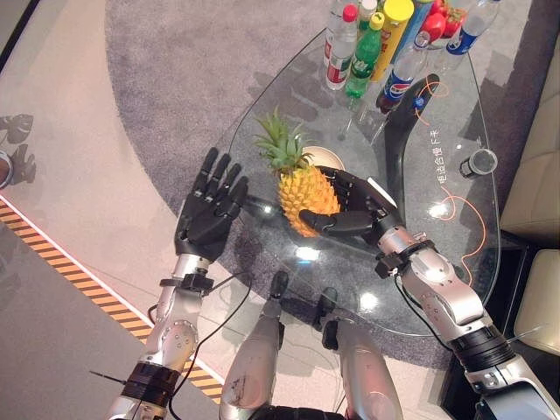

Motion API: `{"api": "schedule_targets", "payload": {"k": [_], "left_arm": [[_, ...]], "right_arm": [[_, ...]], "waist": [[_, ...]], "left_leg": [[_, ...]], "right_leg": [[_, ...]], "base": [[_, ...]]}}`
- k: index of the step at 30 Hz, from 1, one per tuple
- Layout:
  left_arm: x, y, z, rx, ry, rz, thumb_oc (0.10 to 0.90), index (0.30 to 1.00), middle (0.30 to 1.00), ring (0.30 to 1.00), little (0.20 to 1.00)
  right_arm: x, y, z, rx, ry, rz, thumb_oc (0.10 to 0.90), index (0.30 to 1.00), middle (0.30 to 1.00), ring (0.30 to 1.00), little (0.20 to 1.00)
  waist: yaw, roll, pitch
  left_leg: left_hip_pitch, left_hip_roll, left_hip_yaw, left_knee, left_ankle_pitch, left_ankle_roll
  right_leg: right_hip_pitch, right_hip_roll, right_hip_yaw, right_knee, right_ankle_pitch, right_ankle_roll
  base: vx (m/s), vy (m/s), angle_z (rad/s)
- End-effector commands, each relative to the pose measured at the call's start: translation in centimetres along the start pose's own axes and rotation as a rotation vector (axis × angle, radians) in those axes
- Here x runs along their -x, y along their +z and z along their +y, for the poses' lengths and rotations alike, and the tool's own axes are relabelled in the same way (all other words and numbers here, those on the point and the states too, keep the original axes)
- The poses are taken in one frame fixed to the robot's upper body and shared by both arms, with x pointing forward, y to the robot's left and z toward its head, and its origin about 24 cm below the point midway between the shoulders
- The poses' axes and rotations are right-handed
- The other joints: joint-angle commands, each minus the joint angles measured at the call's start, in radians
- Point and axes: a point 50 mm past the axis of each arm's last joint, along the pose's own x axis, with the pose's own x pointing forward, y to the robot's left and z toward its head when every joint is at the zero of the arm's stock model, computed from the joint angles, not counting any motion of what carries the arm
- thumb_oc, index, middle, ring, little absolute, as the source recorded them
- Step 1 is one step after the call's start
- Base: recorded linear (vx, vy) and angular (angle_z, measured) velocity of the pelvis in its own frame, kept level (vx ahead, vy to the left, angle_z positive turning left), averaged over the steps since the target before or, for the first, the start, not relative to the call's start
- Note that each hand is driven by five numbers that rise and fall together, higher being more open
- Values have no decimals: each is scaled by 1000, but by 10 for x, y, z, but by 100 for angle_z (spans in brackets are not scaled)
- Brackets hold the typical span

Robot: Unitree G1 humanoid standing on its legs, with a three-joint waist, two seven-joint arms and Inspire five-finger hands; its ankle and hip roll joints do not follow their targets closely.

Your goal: Pick up the fruit to the plate

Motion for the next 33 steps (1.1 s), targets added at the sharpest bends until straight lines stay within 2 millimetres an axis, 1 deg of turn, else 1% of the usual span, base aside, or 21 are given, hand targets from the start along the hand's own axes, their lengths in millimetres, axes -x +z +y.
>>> {"api": "schedule_targets", "payload": {"k": [1, 5, 8, 14, 16, 21, 25, 26, 28, 33], "left_arm": [[-13, 27, -46, 19, -265, -124, 800, 900, 900, 900, 900], [-16, 24, -58, 11, -321, -91, 800, 900, 900, 900, 900], [-17, 23, -64, 8, -346, -76, 800, 900, 900, 900, 900], [-19, 19, -67, -19, -355, -42, 800, 900, 900, 900, 900], [-20, 19, -68, -37, -355, -39, 800, 900, 900, 900, 900], [-21, 21, -72, -119, -364, -46, 800, 900, 900, 900, 900], [-21, 30, -70, -183, -290, -89, 800, 900, 900, 900, 900], [-22, 34, -69, -224, -259, -115, 800, 900, 900, 900, 900], [-21, 37, -67, -251, -208, -145, 800, 900, 900, 900, 900], [-19, 41, -63, -270, -144, -178, 800, 900, 900, 900, 900]], "right_arm": [[-6, 94, 38, 98, 234, -430, 100, 300, 300, 300, 200], [-8, 92, 44, 98, 261, -412, 100, 300, 300, 300, 200], [-8, 88, 50, 98, 293, -391, 100, 300, 300, 300, 200], [-11, 86, 60, 78, 313, -380, 100, 300, 300, 300, 200], [-13, 85, 66, 89, 325, -365, 100, 300, 300, 300, 200], [-17, 74, 76, 156, 342, -262, 100, 300, 300, 300, 200], [-16, 66, 82, 208, 377, -219, 100, 300, 300, 300, 200], [-14, 66, 88, 241, 418, -211, 100, 300, 300, 300, 200], [-12, 66, 95, 283, 475, -202, 100, 300, 300, 300, 200], [-6, 66, 111, 367, 641, -189, 100, 300, 300, 300, 200]], "waist": [[-27, -45, -22], [-25, -49, -22], [-25, -52, -22], [-23, -54, -22], [-23, -53, -22], [-21, -48, -22], [-17, -44, -22], [-17, -43, -22], [-15, -41, -22], [-7, -42, -22]], "left_leg": [[1, -48, 12, 154, -119, 21], [0, -50, 14, 143, -117, 26], [1, -51, 15, 139, -119, 30], [10, -53, 12, 131, -119, 34], [11, -54, 11, 129, -119, 35], [10, -56, 10, 125, -116, 35], [16, -58, 5, 112, -111, 35], [14, -59, 4, 110, -110, 36], [9, -61, 0, 108, -107, 37], [0, -66, -10, 114, -108, 36]], "right_leg": [[102, 15, 61, -133, 63, 48], [94, 14, 71, -138, 69, 54], [91, 14, 77, -141, 72, 57], [95, 15, 89, -148, 76, 61], [92, 16, 94, -146, 76, 63], [88, 15, 98, -145, 76, 63], [90, 15, 99, -146, 75, 64], [86, 15, 101, -147, 76, 66], [80, 14, 103, -145, 75, 65], [73, 12, 103, -141, 73, 64]], "base": [[0, 0, 0], [0, 0, 0], [0, 0, 0], [0, 0, 0], [0, 0, 0], [6, 20, 0], [8, 17, 0], [0, 0, 0], [0, 0, 0], [0, 0, 0]]}}
